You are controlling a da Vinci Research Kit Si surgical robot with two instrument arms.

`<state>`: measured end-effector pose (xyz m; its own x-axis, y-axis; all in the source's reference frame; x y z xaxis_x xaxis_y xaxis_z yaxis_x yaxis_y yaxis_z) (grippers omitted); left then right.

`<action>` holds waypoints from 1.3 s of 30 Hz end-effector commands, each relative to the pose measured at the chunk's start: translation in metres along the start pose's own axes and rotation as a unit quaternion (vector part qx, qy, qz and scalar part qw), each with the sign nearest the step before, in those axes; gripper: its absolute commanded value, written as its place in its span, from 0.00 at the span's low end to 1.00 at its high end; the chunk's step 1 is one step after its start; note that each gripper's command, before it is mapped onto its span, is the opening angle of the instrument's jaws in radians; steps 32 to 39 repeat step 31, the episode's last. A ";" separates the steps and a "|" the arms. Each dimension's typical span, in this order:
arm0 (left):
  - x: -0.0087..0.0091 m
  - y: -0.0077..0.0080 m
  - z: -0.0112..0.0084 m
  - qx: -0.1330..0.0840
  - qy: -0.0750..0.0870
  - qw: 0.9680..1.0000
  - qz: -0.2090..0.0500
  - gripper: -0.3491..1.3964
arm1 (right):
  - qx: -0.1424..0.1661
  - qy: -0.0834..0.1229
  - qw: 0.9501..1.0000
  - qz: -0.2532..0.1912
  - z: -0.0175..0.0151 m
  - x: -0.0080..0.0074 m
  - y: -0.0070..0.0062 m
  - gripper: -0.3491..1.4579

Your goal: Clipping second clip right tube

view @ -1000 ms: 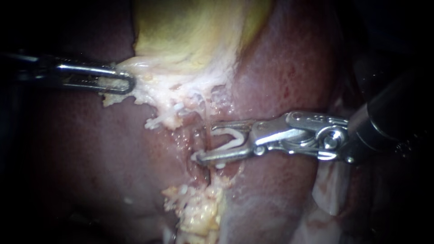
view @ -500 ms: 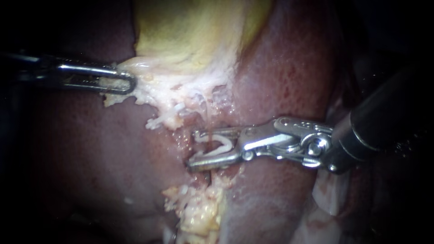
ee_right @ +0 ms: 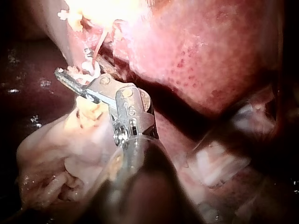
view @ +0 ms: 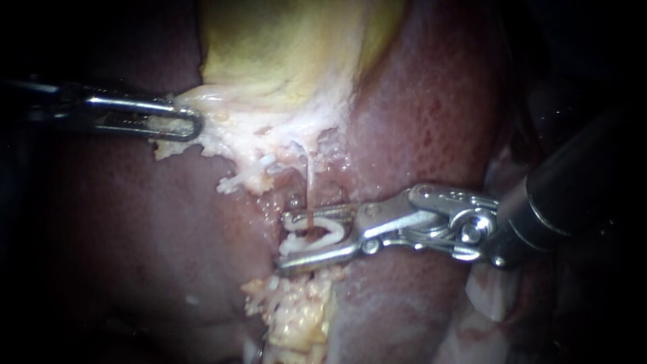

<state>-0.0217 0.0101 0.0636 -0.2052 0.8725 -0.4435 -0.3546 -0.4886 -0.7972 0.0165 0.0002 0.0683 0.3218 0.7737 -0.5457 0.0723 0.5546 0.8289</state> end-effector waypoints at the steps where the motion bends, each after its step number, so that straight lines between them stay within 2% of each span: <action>1: 0.0000 0.0000 0.0000 0.000 0.000 1.000 0.000 0.00 | -0.001 0.000 1.000 0.004 -0.0002 0.0000 -0.0001 0.38; 6: 0.0000 0.0000 0.0000 0.000 0.000 1.000 0.000 0.00 | 0.000 0.000 1.000 0.010 -0.0006 -0.0002 -0.0003 0.24; 13: 0.0000 0.0000 0.0000 0.000 0.000 1.000 0.000 0.00 | 0.000 0.000 0.997 0.083 -0.0009 -0.0004 -0.0007 0.00; 39: 0.0001 0.0000 0.0001 0.000 0.000 1.000 0.000 0.00 | -0.003 0.001 0.996 0.091 -0.0012 -0.0008 -0.0005 0.00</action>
